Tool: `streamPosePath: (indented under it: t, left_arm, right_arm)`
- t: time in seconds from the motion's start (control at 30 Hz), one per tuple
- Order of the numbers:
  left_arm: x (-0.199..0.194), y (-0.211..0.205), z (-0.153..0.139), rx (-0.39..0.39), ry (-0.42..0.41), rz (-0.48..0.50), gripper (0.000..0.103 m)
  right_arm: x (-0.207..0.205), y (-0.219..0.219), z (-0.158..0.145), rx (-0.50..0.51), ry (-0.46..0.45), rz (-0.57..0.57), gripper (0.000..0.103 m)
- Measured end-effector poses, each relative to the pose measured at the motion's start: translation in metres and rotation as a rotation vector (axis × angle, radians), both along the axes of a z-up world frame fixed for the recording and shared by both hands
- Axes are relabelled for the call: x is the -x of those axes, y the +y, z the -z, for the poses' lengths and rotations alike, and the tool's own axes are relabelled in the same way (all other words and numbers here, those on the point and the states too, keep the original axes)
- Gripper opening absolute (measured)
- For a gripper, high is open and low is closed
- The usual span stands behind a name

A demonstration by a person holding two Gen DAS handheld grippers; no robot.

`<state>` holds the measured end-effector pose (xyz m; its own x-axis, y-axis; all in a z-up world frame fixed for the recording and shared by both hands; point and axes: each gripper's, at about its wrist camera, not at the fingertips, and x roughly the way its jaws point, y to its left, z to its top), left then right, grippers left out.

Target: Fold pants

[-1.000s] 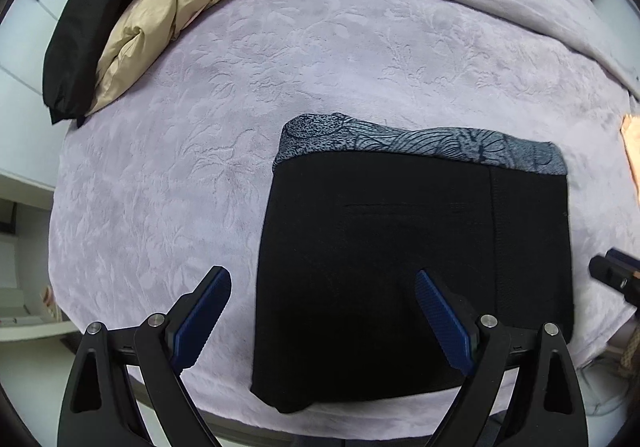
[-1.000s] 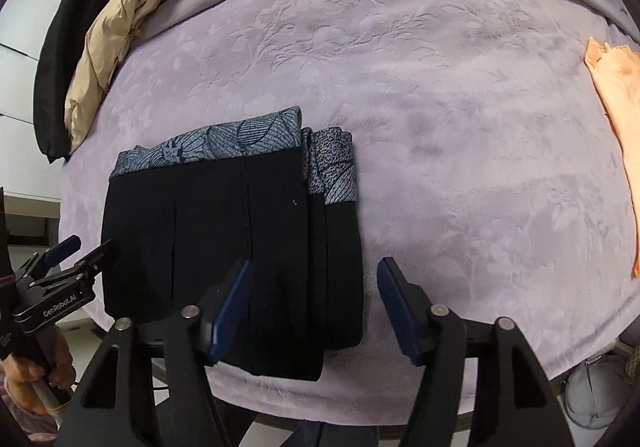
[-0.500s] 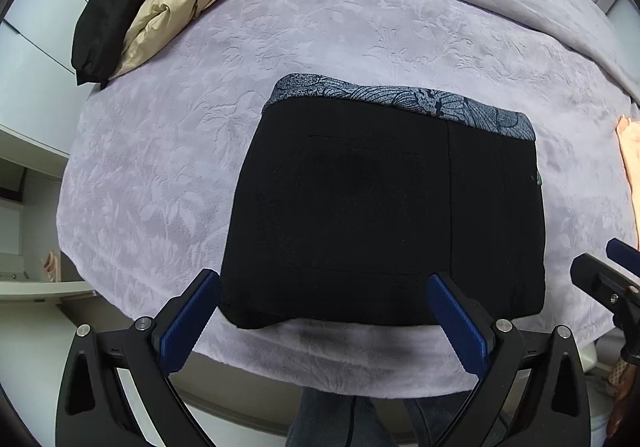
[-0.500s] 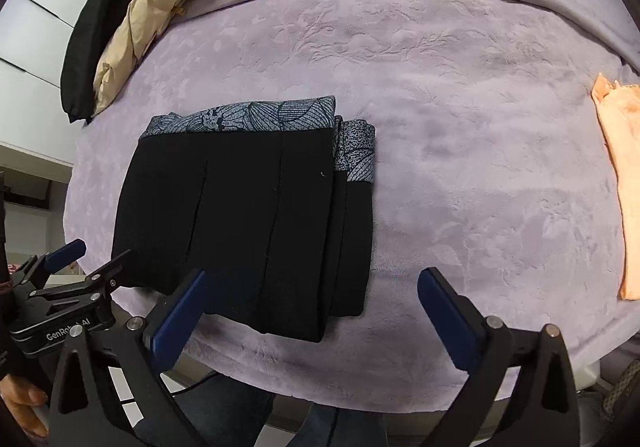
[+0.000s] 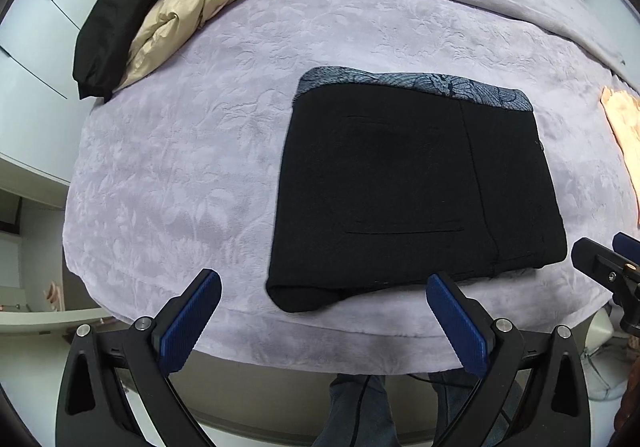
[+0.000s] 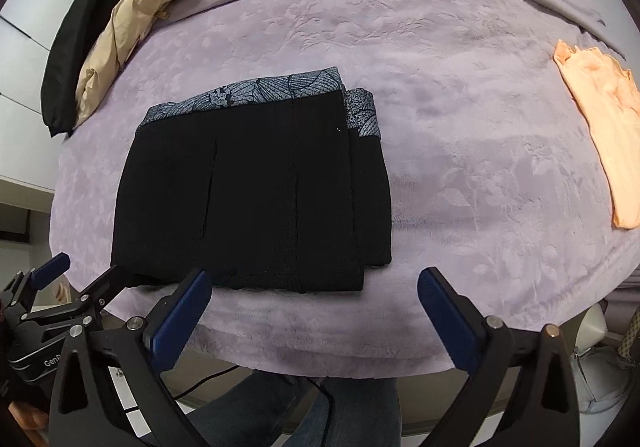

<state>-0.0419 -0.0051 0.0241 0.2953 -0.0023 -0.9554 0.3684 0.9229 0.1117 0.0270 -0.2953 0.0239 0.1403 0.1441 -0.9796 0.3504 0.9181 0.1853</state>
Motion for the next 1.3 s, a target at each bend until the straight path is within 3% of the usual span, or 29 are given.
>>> streamPosePath:
  t: [0.6,1.3]
  left_arm:
    - [0.002,0.008,-0.016,0.047,-0.05,0.006,0.103]
    - [0.009,0.003,-0.017,0.043,-0.05,0.006,0.103]
  right_arm:
    - [0.009,0.021,-0.029,0.076,-0.038,-0.006,0.103]
    - [0.012,0.023,-0.032,0.085,-0.034,-0.013,0.103]
